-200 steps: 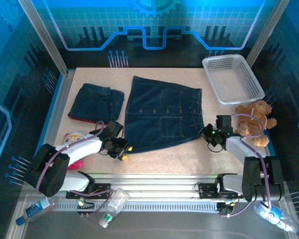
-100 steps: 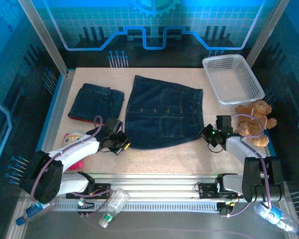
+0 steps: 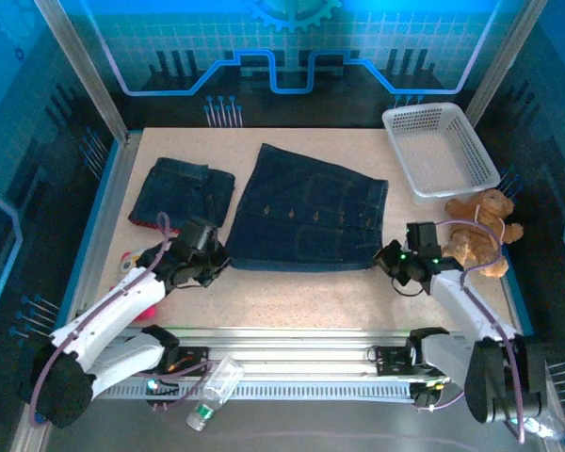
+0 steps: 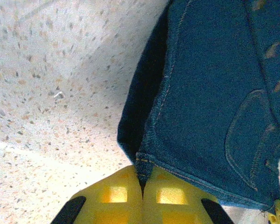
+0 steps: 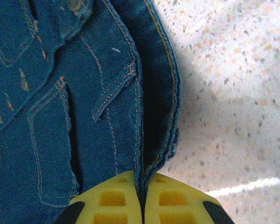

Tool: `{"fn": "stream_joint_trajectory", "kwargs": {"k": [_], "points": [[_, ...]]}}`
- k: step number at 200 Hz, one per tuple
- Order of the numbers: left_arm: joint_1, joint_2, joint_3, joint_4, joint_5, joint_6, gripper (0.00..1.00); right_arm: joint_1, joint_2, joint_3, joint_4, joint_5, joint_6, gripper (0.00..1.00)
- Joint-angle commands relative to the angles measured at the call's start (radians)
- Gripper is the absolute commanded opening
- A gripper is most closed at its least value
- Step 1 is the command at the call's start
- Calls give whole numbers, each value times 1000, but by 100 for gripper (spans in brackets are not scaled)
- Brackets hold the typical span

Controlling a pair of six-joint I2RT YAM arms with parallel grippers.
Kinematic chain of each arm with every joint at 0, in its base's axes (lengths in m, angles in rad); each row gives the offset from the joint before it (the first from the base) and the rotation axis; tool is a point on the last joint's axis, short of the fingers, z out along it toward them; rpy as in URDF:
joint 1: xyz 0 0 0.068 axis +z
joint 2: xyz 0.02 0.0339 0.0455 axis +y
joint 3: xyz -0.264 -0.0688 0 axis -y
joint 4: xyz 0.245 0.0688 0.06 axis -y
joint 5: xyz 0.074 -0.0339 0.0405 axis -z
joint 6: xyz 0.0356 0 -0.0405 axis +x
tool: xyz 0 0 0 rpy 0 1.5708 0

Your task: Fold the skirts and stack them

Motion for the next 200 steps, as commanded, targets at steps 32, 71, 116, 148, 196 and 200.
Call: {"fn": "stream_joint_trajectory", "kwargs": {"k": [32, 71, 116, 148, 196, 200], "points": [[97, 66, 328, -101, -77, 278, 0, 10, -38, 191, -94, 70, 97, 0], [150, 283, 571, 54, -49, 487, 0, 3, 135, 329, 19, 148, 142, 0], [184, 616, 871, 159, -43, 630, 0, 4, 372, 497, 99, 205, 223, 0], [203, 810, 1061, 141, -24, 668, 0, -11, 517, 596, 120, 207, 216, 0], [224, 987, 1223, 86, -4, 672, 0, -24, 708, 740, 105, 175, 180, 0], [226, 996, 1231, 83, -2, 670, 0, -25, 722, 751, 102, 175, 179, 0]]}}
